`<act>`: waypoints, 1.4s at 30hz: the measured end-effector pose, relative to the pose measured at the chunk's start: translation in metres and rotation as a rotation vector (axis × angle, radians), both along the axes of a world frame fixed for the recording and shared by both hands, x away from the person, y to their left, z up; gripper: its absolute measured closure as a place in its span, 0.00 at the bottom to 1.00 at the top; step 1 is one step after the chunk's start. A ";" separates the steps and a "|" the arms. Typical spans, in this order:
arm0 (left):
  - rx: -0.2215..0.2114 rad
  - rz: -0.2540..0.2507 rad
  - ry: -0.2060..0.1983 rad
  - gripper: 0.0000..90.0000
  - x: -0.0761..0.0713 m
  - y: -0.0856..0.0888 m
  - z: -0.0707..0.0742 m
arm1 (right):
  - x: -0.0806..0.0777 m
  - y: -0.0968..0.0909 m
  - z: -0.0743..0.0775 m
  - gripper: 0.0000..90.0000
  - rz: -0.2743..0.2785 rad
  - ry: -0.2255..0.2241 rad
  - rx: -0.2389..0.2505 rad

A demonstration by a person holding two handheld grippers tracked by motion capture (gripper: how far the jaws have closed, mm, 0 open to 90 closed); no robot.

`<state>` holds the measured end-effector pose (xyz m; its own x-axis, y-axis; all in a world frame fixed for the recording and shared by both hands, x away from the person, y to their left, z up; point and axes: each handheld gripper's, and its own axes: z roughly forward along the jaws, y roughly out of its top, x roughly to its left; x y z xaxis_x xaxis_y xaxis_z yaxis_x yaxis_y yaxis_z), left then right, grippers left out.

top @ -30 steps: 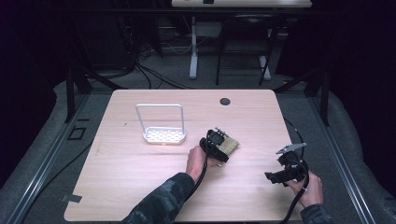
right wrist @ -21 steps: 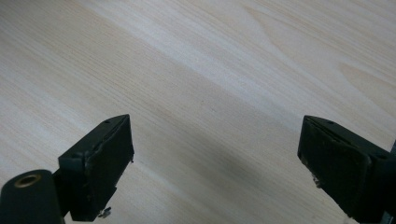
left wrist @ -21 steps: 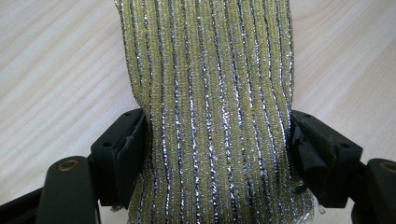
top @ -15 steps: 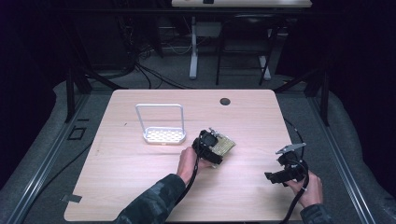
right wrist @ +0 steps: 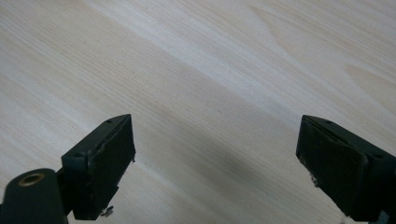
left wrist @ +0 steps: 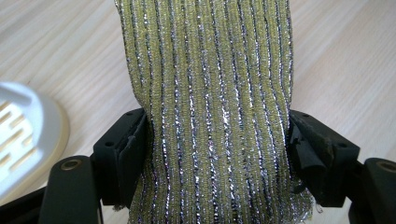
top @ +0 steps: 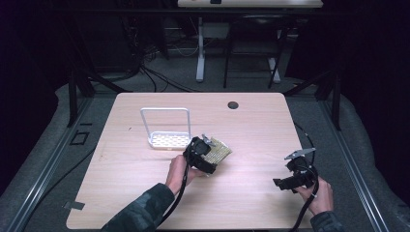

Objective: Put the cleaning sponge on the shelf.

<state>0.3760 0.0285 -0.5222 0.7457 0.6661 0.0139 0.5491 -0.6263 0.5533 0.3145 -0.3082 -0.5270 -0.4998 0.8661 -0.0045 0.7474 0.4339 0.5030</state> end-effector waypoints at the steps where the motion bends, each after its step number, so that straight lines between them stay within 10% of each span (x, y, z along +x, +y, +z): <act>1: 0.003 -0.003 -0.004 0.29 -0.003 0.004 0.001 | -0.001 0.000 0.001 0.12 0.004 0.006 -0.007; 42: -0.024 0.080 -0.004 0.29 -0.037 0.098 0.006 | -0.003 -0.002 0.000 0.14 -0.005 0.010 -0.013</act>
